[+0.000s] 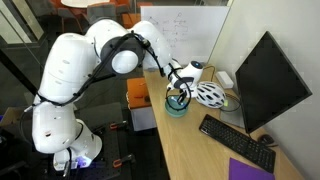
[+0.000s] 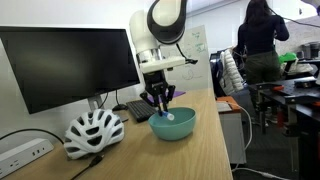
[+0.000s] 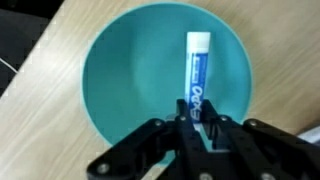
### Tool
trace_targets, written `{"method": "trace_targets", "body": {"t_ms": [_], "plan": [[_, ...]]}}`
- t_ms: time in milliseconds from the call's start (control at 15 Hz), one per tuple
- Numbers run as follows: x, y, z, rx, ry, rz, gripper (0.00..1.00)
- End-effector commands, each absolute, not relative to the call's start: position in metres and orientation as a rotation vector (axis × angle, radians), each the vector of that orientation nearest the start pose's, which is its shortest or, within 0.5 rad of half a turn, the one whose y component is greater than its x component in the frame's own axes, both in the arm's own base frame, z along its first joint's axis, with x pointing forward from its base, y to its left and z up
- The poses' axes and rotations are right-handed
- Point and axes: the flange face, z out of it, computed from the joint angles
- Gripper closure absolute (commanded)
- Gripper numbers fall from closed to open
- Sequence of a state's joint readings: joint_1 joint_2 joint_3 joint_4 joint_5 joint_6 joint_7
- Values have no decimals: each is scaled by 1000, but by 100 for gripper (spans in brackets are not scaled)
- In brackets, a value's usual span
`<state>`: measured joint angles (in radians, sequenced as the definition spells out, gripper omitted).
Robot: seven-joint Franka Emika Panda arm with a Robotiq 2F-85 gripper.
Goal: Take the marker out of the bowl and put it on the desk
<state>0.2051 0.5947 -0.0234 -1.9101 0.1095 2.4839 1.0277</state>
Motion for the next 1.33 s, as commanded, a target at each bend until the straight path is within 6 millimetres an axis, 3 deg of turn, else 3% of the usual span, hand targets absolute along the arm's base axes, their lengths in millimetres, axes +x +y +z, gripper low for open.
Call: {"method": "trace_targets", "body": {"t_ms": [0,200,533,667,1067,1267], "plan": [[608,84,225,-2699,1520,-28,95],[616,27,233,-2582,1768,-57,95],[614,-93,187,-2317,2165,-13,95],[610,-127,166,-2194,2300,10,95],[601,-173,126,-1780,2620,85,95],[597,-181,114,-1739,2661,88,95]]}}
